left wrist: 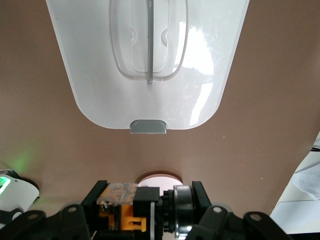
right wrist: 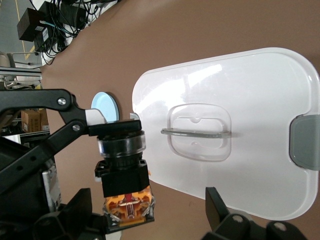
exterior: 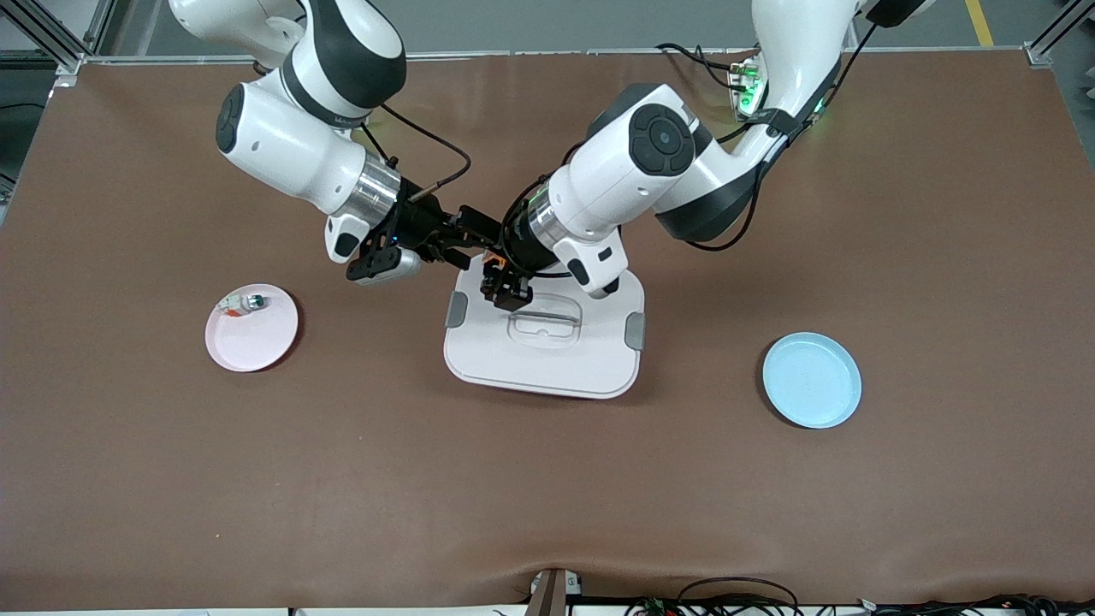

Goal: Transfer orange switch to right arm and place
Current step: 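Close the right gripper on the switch's black cap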

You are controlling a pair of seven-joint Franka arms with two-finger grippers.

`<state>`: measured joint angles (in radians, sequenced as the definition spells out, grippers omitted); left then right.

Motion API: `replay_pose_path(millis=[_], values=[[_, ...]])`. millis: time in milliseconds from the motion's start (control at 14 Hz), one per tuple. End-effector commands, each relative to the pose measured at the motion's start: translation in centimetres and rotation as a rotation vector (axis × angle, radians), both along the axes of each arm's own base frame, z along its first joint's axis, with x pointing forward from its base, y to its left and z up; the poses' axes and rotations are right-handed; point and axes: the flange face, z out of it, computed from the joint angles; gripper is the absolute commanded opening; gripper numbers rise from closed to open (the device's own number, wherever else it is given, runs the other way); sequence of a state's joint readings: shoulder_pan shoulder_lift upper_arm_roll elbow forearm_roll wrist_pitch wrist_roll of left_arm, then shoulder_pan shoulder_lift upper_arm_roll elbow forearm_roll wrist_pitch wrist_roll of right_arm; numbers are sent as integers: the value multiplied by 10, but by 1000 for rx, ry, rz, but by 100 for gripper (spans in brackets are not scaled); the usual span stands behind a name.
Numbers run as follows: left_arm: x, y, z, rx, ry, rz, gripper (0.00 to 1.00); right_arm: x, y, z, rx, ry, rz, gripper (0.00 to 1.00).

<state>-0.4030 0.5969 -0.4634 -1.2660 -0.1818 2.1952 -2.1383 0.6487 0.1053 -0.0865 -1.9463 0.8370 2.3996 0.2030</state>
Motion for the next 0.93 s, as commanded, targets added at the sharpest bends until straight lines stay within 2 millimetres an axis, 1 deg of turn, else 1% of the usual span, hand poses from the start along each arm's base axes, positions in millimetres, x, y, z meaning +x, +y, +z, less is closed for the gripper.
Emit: replay_pose_path(millis=[0,71,143,214,643,714,786,857], values=[[0,-3,4,-1,9,10,0,-2,0,3,14,-2,-9,86],[0,-3,4,-1,9,10,0,-2,0,3,9,-8,-2,65],[0,-3,4,-1,9,10,0,-2,0,3,4,-17,7,23],[0,-3,4,-1,9,10,0,-5,4,5,5,-21,15,0],[1,-2,4,-1,9,12,0,-6,6,5,6,-17,14,0],[2,-1,2,-2,11,13,7,-7,6,4,5,-16,15,0],[2,0,3,-2,12,15,24,-6,6,5,6,-17,15,0],[2,0,5,-3,9,15,74,-6,6,5,7,-16,13,0]])
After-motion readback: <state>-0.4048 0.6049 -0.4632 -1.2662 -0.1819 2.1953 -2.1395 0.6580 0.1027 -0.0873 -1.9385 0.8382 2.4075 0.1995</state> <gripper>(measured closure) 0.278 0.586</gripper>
